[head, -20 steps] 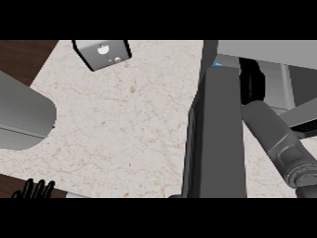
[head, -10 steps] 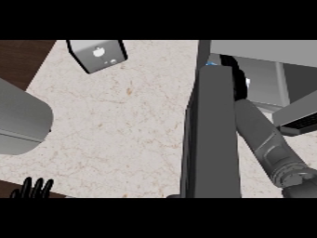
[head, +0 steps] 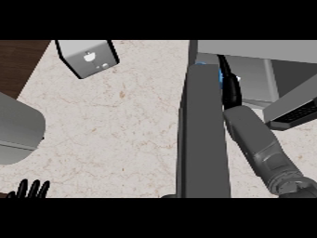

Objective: Pick up the milk, place it into the microwave and close the microwave

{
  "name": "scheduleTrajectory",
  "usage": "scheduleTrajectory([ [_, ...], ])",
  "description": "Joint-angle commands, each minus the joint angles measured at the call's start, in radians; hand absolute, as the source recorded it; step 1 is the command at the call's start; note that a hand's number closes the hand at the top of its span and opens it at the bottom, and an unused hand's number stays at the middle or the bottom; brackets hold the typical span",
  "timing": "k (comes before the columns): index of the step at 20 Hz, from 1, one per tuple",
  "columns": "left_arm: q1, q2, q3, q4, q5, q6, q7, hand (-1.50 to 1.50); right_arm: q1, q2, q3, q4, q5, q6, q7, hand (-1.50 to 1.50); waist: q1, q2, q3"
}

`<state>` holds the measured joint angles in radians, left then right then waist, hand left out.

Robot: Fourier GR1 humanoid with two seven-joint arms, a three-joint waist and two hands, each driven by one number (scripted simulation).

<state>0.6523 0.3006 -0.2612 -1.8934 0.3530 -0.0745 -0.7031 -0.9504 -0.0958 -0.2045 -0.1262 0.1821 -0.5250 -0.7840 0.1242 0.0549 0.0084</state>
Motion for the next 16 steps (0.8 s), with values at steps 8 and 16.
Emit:
scheduleTrajectory([
  [8,0.026,-0.016,-0.013,-0.002,-0.025,0.016,-0.010,-1.50,0.140,0.020,-0.077,0.003,-0.081,0.241,-0.184,-1.50,-0.050,-0.023,-0.004],
  [16,0.083,-0.002,-0.012,-0.022,-0.013,0.005,0.006,-1.50,0.283,0.000,-0.079,-0.009,-0.085,0.377,-0.336,-1.50,-0.079,-0.036,-0.005],
])
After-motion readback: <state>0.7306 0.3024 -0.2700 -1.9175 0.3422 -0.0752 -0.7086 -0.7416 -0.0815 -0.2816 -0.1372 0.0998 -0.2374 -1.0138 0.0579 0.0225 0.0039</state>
